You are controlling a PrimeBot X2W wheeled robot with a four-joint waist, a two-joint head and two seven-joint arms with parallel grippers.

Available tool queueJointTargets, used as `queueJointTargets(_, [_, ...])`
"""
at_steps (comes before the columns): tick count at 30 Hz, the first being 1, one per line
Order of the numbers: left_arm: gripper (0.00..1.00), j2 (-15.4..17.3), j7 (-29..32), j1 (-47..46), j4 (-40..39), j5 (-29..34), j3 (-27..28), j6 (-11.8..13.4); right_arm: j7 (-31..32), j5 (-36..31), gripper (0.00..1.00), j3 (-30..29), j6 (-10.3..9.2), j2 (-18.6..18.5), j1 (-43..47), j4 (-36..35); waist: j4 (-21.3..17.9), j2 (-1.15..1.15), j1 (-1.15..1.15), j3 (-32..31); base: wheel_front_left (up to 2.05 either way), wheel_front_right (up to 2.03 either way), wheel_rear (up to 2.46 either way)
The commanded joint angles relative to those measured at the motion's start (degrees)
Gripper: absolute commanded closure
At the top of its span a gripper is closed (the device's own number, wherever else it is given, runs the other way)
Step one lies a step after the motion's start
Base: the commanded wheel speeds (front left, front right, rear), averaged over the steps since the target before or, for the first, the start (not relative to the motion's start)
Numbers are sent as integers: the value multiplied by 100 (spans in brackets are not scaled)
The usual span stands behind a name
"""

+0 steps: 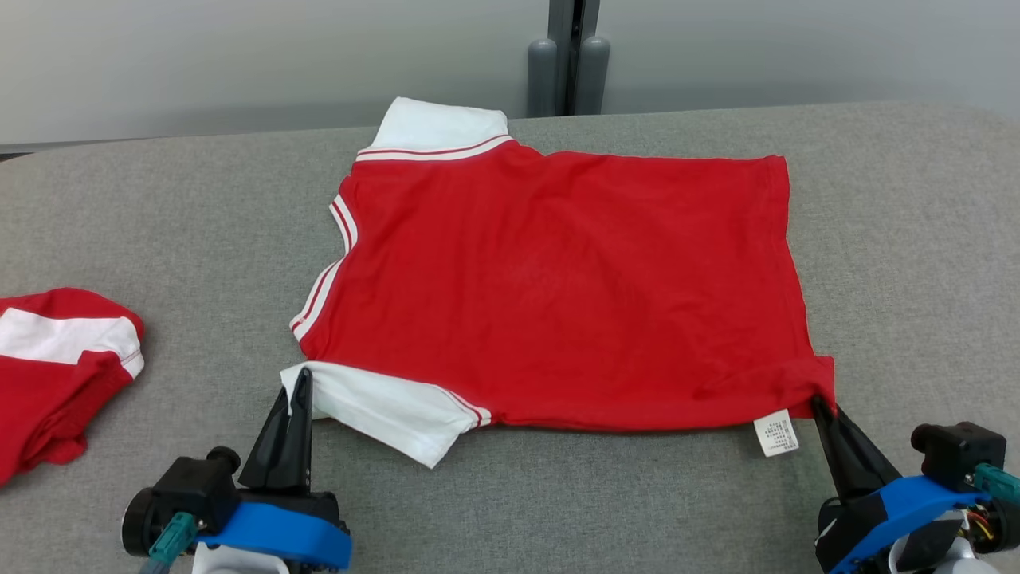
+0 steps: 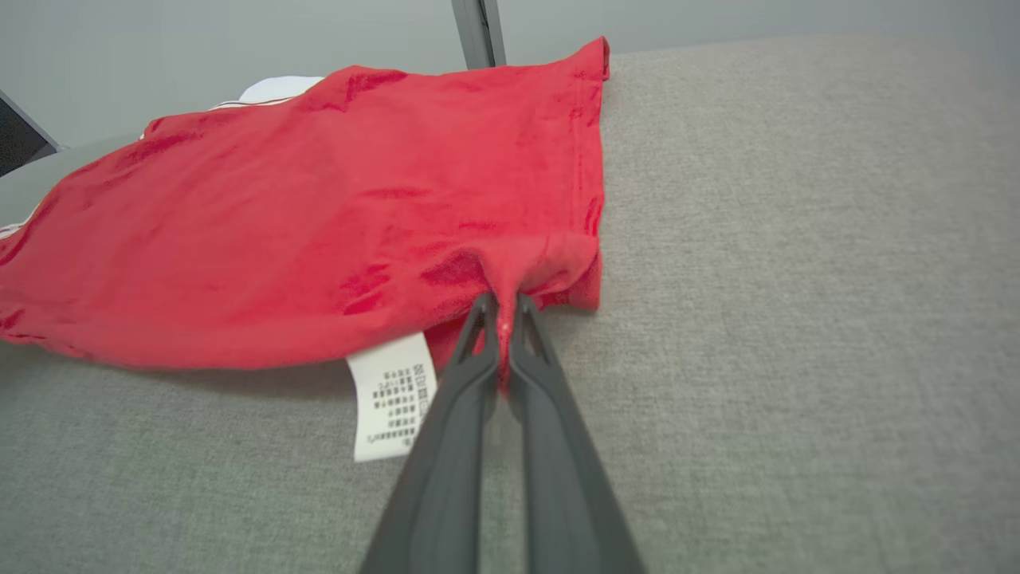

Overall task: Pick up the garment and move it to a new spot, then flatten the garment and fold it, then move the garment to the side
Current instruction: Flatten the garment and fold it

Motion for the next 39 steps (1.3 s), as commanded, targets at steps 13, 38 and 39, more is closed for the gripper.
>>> queueJointTargets(13, [100,113,167,-1220,479,266,-243,-153,28,179,100,239,1,-125,-1055,446,-114,0,-1,438,0,0,0])
queueJointTargets(38, [0,-9,-18,-2224,1661,289,-218,-209,-436,187,0,307,1,-378,-1905,1447,0,0,-1,649,0,0,0])
queueJointTargets(39, [0,-6,-25,-2165,1650,276,-187,-189,-444,178,0,280,1,-415,-1864,1447,6,0,-1,631,0,0,0])
